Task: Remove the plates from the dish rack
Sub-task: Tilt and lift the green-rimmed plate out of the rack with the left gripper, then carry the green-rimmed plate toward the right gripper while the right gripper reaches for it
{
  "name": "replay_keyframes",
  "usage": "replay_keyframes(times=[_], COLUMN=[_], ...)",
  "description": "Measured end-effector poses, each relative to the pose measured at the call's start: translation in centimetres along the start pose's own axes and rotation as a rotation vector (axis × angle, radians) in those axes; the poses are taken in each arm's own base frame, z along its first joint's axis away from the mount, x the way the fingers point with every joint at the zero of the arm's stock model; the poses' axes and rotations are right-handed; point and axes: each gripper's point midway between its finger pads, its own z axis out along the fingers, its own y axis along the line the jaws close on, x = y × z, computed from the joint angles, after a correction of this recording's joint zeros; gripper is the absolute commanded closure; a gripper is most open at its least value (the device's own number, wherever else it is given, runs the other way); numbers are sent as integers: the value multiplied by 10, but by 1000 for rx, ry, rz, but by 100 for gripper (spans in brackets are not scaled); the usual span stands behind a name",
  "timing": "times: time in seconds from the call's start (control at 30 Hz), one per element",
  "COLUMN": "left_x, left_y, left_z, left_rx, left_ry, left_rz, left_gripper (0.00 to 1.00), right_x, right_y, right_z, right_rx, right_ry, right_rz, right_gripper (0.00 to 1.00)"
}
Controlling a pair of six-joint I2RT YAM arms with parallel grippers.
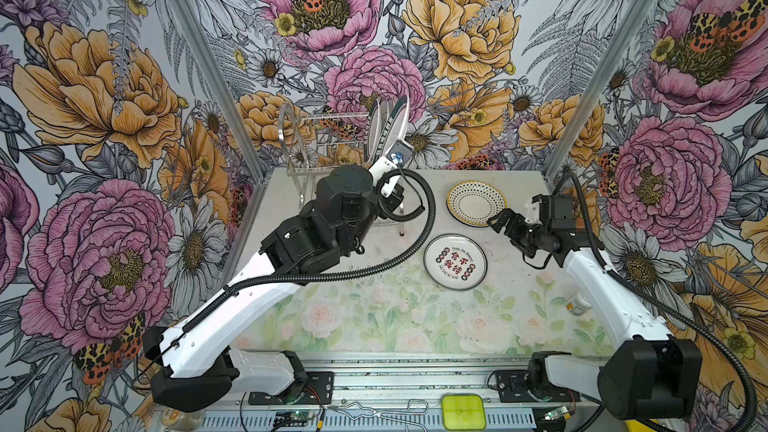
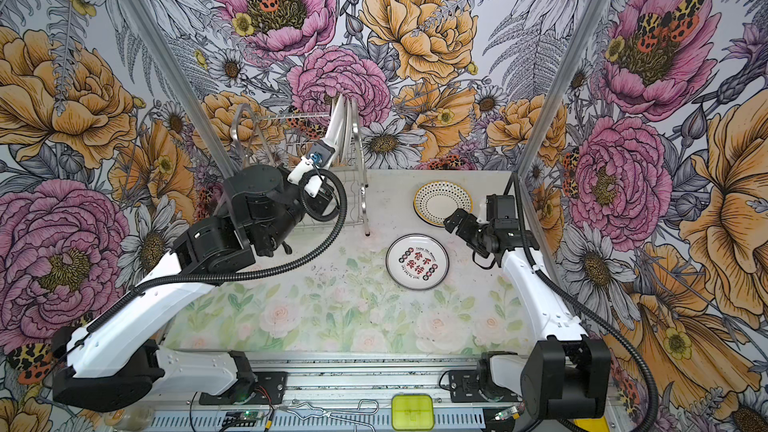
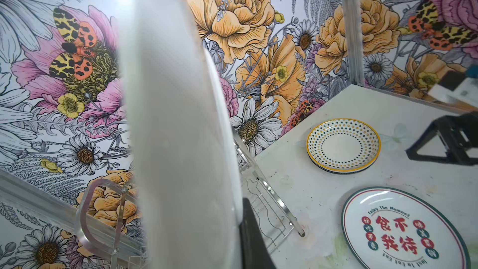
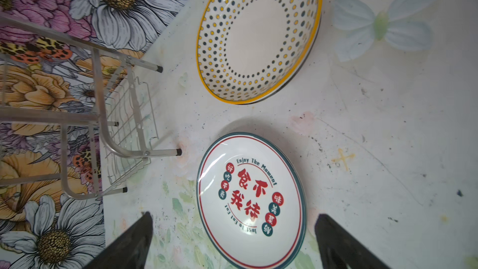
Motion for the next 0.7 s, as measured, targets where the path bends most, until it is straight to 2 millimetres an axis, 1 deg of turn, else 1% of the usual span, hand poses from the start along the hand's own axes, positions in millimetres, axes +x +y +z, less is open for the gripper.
replay_keyframes(times=[0.07,0.13,0.2,0.23,0.27,0.3,0.37,0.4,0.47,0.53,0.6,0.7], left_x=[9,21,36,42,52,63,85,96,109,113,111,105], left_y=[-30,-68,-107,-123,-142,-157,-178,-185,-193,-194,-191,-188], left_z=[-4,-3,2,5,9,13,20,23,27,29,29,30], left_rx=[20,45,62,70,77,83,91,89,81,69,54,28], left_ry=[9,34,68,83,104,127,169,190,219,228,226,211], left_rz=[57,136,217,250,294,332,396,422,456,465,455,435], left_gripper=[100,100,100,100,100,100,100,100,100,100,100,100], right_x=[-4,-5,-4,-3,0,2,6,9,15,20,23,27], right_y=[20,38,55,61,69,77,87,92,98,103,107,103], right_z=[-20,-40,-63,-72,-84,-95,-114,-124,-138,-148,-150,-140], right_rx=[-71,-138,-207,-235,-271,-304,-356,-381,-419,-453,-475,-472], right_ry=[-34,-69,-100,-111,-122,-132,-154,-164,-173,-173,-158,-113], right_rz=[-7,-12,-15,-17,-17,-17,-21,-20,-14,-11,-4,24], right_gripper=[1,1,1,1,1,1,2,3,4,7,12,13])
